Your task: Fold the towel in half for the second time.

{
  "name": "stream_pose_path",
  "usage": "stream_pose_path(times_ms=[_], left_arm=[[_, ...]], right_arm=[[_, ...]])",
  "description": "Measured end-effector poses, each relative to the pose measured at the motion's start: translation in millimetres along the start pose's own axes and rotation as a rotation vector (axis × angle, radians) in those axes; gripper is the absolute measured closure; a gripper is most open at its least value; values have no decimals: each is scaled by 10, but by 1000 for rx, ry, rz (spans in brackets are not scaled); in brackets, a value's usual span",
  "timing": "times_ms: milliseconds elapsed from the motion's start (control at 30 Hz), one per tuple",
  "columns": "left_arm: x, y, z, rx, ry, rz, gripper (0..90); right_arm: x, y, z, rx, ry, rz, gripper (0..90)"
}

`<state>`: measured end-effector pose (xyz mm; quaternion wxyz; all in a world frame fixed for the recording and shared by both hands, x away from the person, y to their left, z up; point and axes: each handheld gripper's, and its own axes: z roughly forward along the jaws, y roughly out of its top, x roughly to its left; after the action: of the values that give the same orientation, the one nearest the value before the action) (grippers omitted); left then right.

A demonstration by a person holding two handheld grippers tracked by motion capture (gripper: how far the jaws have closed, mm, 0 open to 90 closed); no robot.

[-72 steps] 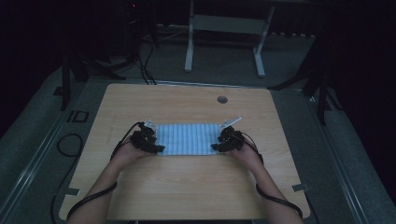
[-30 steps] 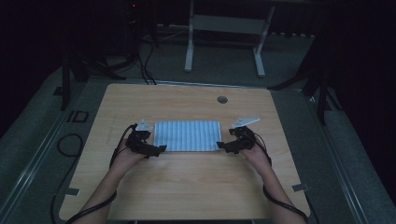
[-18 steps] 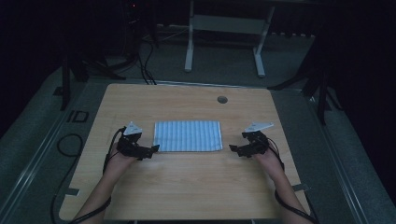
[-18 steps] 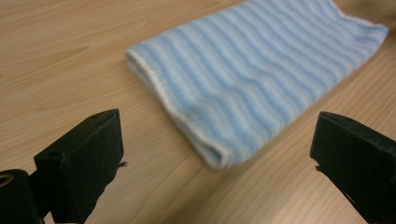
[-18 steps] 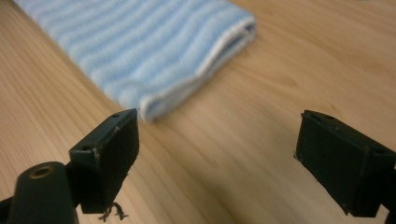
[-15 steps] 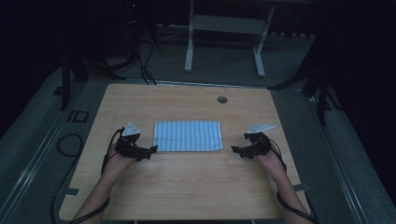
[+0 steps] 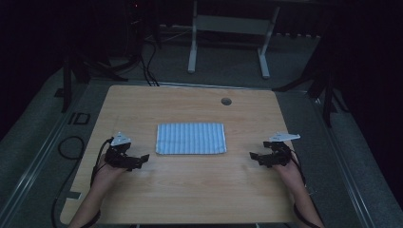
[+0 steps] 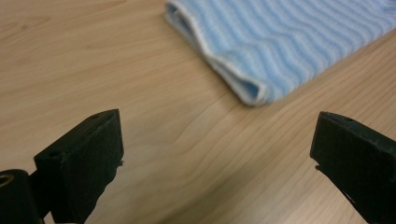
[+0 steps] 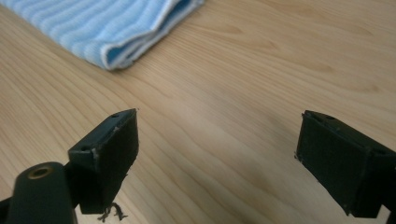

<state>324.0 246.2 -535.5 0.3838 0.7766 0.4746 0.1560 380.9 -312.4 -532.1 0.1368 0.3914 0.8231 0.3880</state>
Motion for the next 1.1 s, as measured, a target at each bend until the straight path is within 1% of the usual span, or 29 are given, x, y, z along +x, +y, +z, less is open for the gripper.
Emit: stream_pose_path(times_ms=[67,133,200,233,267,300,333,367,400,467,500,533,567,667,700,800,833,900,933,967,1000,1100], left_arm=[[36,-44,-43,0,11,-8,27],[75,-88,-88,-10,23,-28,28],[117,-127,-128,-11,37,-42,28],[131,-142,-142,-14,43,-46,28],[159,-161,-163,-7,55,-55,28],[175,-173,-174,-6,62,-58,28],[201,-194,-188,-7,73,-65,28],[225,-210,-197,-6,76,-74,27],[245,-228,-205,-5,81,-84,28],[294,-274,-216,3,94,-104,28],[294,-274,-216,3,94,-104,28],[305,-289,-224,2,99,-109,28],[321,-318,-236,-9,99,-128,28],[345,-355,-257,-17,106,-145,28],[355,-368,-277,-20,106,-146,28],[387,-406,-332,-53,121,-173,28],[400,-415,-345,-54,123,-183,28],[419,-430,-366,-52,141,-184,28],[426,-435,-372,-53,143,-189,28],[438,-447,-381,-62,147,-198,28],[442,-451,-381,-60,151,-201,28],[446,-467,-373,-58,177,-204,28]], right_arm=[[-45,-82,-59,-7,-20,17,126],[-63,-108,-79,-13,-24,21,126],[-103,-183,-134,-14,-50,33,126],[-103,-183,-134,-14,-50,33,126],[-120,-226,-160,-7,-80,35,126],[-120,-226,-160,-7,-80,35,126],[-125,-240,-170,-8,-91,41,125],[-141,-263,-190,-10,-101,58,125],[-165,-299,-225,-32,-109,95,124],[-181,-325,-251,-42,-131,104,124],[-181,-325,-251,-42,-131,104,124],[-189,-344,-267,-42,-152,108,124],[-199,-361,-279,-43,-166,109,124],[-245,-430,-300,-25,-210,126,124],[-258,-445,-304,-21,-217,132,124],[-294,-489,-341,-31,-260,163,124],[-300,-500,-357,-42,-274,170,124],[-307,-515,-377,-49,-290,183,117],[-310,-529,-390,-52,-309,180,117],[-310,-537,-395,-53,-318,184,116],[-317,-554,-405,-56,-328,193,106],[-325,-571,-423,-58,-357,201,106]])
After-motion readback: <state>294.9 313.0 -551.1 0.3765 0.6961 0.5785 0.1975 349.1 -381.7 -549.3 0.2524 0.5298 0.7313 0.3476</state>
